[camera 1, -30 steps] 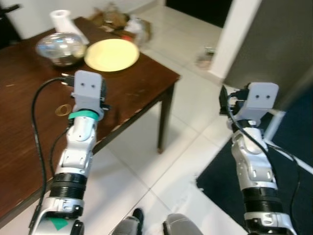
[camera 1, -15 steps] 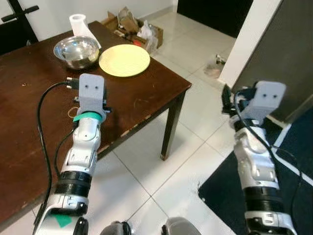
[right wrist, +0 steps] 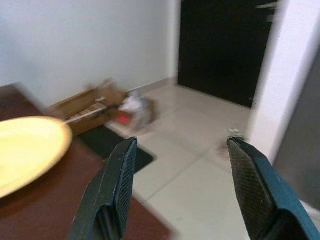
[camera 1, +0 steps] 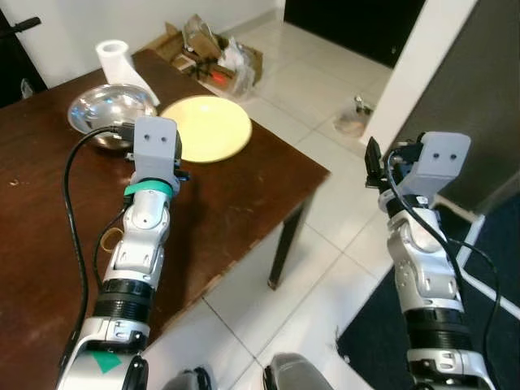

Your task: Setting the table

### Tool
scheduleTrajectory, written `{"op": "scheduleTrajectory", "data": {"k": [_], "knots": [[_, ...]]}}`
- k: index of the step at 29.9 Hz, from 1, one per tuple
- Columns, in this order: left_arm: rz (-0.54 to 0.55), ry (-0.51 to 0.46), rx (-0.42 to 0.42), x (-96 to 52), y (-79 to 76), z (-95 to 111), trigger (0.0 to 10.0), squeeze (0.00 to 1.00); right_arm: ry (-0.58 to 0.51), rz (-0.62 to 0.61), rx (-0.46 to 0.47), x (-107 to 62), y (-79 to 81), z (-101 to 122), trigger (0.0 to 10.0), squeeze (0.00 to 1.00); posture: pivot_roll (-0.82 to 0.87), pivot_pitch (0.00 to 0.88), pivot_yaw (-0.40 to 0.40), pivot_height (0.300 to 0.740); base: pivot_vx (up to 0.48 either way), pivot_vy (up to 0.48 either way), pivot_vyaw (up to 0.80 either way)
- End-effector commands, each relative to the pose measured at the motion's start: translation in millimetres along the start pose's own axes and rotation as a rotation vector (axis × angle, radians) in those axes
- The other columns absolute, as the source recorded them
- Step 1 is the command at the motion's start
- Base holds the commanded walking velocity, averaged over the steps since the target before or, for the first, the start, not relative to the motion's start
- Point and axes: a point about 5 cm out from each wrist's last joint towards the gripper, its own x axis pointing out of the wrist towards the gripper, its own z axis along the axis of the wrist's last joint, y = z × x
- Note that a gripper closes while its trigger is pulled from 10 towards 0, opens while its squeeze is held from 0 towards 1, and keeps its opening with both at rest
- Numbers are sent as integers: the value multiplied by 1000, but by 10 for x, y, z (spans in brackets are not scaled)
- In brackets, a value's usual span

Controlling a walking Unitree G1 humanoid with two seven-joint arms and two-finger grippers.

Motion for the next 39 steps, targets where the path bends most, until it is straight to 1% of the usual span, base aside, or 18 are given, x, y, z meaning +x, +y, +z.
{"op": "scheduleTrajectory", "data": {"k": [1,10,11,12,13,15,20,21,22,25,26,27,28,31,32,37,38,39], "knots": [[-20,-7,-1,-15,-54,2,10000,0,23,-22,-11,-31,-67,-47,10000,0,-232,0,29,740,379,0,0],[-87,-33,22,-26,-98,55,10000,0,26,-24,-14,-39,-70,-54,10000,0,-232,0,30,740,42,0,0],[-101,-39,36,-30,-104,64,10000,0,27,-24,-14,-40,-72,-55,10000,0,-232,0,30,740,0,0,0],[-142,-53,92,-32,-113,89,10000,0,28,-22,-16,-42,-72,-55,10000,0,-233,0,32,740,0,0,0],[-142,-53,92,-32,-113,89,10000,0,28,-22,-16,-42,-72,-55,10000,0,-233,0,32,740,0,0,0],[-291,-55,205,-47,-117,147,10000,0,30,-8,-21,-54,-50,-58,10000,0,-226,0,34,740,0,0,0],[-341,-35,229,-38,-73,163,10000,0,32,2,-20,-61,-30,-64,10000,0,-221,0,33,740,0,0,0],[-369,3,224,-4,1,164,10000,0,32,16,-18,-62,-3,-65,10000,0,-217,0,33,740,0,0,0],[-369,3,224,-4,1,164,10000,0,32,16,-18,-62,-3,-65,10000,0,-217,0,33,740,0,0,0],[-318,141,284,176,330,56,10000,0,26,71,-9,-50,105,-45,10000,0,-204,0,30,740,0,0,0],[-318,141,284,176,330,56,10000,0,26,71,-9,-50,105,-45,10000,0,-204,0,30,740,0,0,0],[-309,179,334,218,431,6,10000,0,25,85,-6,-48,135,-39,10000,0,-197,0,28,740,0,0,0],[-309,179,334,218,431,6,10000,0,25,85,-6,-48,135,-39,10000,0,-197,0,28,740,0,0,0],[-354,266,476,288,646,-89,10000,0,30,110,1,-57,197,-44,10000,0,-188,0,23,740,0,0,0],[-361,276,509,300,681,-95,10000,0,30,114,2,-59,206,-44,10000,0,-187,0,23,740,0,0,0],[-383,292,528,313,714,-97,10000,0,31,120,3,-61,216,-43,10000,0,-183,0,22,740,0,0,0],[-465,300,604,385,810,-12,10000,1000,26,142,5,-54,260,-21,10000,0,-187,0,29,740,0,0,0],[-465,300,604,385,810,-12,10000,1000,26,142,5,-54,260,-21,10000,0,-187,0,29,740,0,0,0]]}}
